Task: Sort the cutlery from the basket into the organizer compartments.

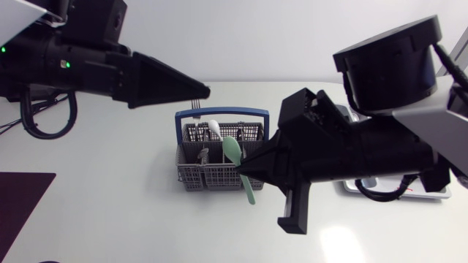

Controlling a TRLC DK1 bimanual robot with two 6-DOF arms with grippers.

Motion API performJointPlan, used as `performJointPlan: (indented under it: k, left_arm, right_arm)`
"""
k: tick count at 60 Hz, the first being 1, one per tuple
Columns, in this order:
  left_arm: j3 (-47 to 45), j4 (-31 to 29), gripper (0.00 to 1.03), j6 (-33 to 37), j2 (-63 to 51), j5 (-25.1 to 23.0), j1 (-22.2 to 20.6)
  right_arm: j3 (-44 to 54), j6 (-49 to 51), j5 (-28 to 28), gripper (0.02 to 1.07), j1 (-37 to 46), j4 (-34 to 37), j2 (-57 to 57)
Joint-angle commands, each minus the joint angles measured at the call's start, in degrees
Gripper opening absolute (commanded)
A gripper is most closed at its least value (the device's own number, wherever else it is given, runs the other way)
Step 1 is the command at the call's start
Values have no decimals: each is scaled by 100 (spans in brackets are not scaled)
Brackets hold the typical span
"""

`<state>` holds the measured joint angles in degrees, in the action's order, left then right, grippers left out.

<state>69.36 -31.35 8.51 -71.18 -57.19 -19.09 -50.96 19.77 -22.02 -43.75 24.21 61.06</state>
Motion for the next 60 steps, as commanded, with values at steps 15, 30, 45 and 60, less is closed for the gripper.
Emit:
performJointPlan:
  k: [15,30,45,60]
  left_arm:
    - [-98,-20,91,133,236,744,477]
    - [-749,-2,91,801,289,2370,-191]
    - [-1100,217,90,959,139,3451,-771]
    - [-1680,833,86,1214,-116,5288,-1624]
  right_arm:
    - [376,598,400,8,1211,594,-982]
    - [737,1618,242,8,2977,752,-1500]
    - [1273,2910,-698,8,5087,770,-1676]
    - [1615,4017,-1243,8,6493,532,-1114]
